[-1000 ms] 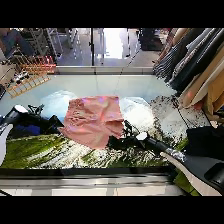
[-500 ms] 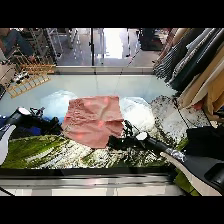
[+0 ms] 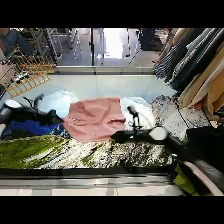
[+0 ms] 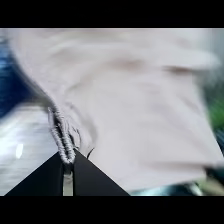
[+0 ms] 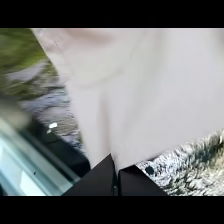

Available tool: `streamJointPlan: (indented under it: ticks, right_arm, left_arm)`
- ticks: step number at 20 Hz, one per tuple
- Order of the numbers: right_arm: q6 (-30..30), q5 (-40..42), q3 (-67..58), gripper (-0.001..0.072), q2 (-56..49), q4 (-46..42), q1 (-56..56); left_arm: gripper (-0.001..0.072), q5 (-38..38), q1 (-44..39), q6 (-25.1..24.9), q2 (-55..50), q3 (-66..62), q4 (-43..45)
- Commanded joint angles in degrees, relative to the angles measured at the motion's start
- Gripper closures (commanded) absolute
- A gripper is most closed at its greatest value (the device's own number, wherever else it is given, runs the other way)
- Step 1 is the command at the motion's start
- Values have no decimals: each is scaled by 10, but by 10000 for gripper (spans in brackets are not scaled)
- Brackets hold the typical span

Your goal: Fold the clothes and pants, and hang the long-sleeved shirts on hangers.

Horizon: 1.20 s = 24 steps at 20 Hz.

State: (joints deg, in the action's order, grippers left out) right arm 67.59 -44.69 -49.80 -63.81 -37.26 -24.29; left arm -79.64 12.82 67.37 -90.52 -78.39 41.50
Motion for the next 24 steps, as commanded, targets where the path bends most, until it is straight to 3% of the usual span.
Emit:
streamJointPlan:
  ticks: [1,4,7,8,10,12,15,17,20,22,24]
  right_arm:
    - [30,-77,-83,704,175,-131,16]
    - [106,-132,-231,703,279,-150,16]
    - [117,-162,-383,703,313,-140,15]
    - [127,-160,-413,703,311,-160,15]
    - [207,-180,-434,703,294,-296,16]
    - [272,-242,-414,703,250,-416,16]
    - [282,-266,-333,702,133,-462,16]
    - [282,-212,-276,702,36,-474,16]
    - [304,-59,-247,702,-127,-476,45]
    - [313,26,-247,703,-211,-452,71]
    - [292,42,-247,703,-238,-411,82]
  left_arm:
    - [700,-81,-2,-89,156,-24,-161]
    - [699,-103,-1,-80,305,-98,-233]
    - [699,-76,-1,-73,419,-173,-239]
    - [699,-37,-1,-65,446,-179,-228]
    - [699,17,-1,-28,459,-176,-163]
    - [699,25,-4,13,427,-125,-132]
    - [698,74,-48,16,338,28,-131]
    - [698,157,-74,16,257,113,-120]
    - [698,328,-88,16,94,160,-121]
    - [699,348,-84,5,-9,129,-177]
    - [699,312,-78,-5,-78,66,-190]
